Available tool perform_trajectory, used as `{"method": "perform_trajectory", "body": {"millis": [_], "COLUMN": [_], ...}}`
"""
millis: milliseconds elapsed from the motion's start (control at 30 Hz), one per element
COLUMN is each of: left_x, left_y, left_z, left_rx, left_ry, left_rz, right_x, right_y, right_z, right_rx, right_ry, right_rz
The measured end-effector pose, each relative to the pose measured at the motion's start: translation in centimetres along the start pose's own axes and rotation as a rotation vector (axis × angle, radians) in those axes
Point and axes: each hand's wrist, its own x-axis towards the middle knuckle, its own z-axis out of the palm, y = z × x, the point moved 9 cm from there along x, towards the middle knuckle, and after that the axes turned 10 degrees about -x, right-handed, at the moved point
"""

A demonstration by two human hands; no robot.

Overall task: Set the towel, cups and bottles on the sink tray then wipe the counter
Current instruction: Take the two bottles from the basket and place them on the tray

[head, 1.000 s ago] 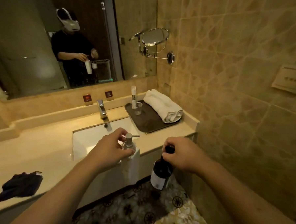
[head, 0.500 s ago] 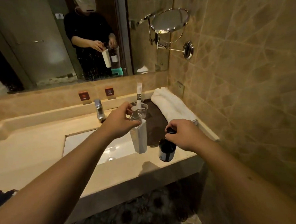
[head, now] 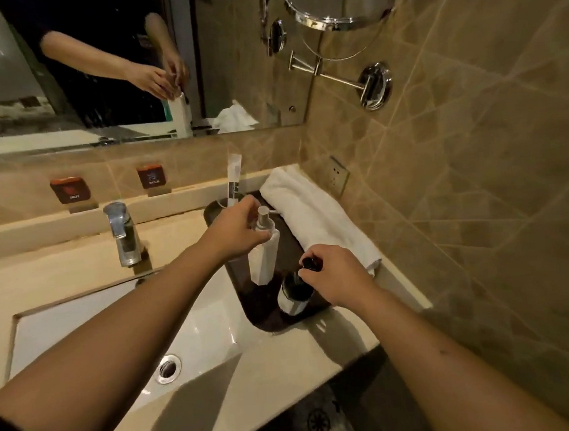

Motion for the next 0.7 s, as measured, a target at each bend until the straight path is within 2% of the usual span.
{"method": "perform_trajectory", "body": {"millis": [300,700], "left_x": [5.1,6.4], "left_y": [-4.0,-5.3], "left_z": [2.4,3.0], "left_rx": [-0.045,-0.104], "left_ry": [-0.076,-0.064], "left_rz": [0.018,-0.02], "right_x": [5.6,6.4], "right_y": [-0.8,-0.7], "right_z": [3.1,4.9], "right_rx": [-0.031,-0.047], "right_ry": [-0.048,-0.098], "right_rz": [0.06,0.072]}}
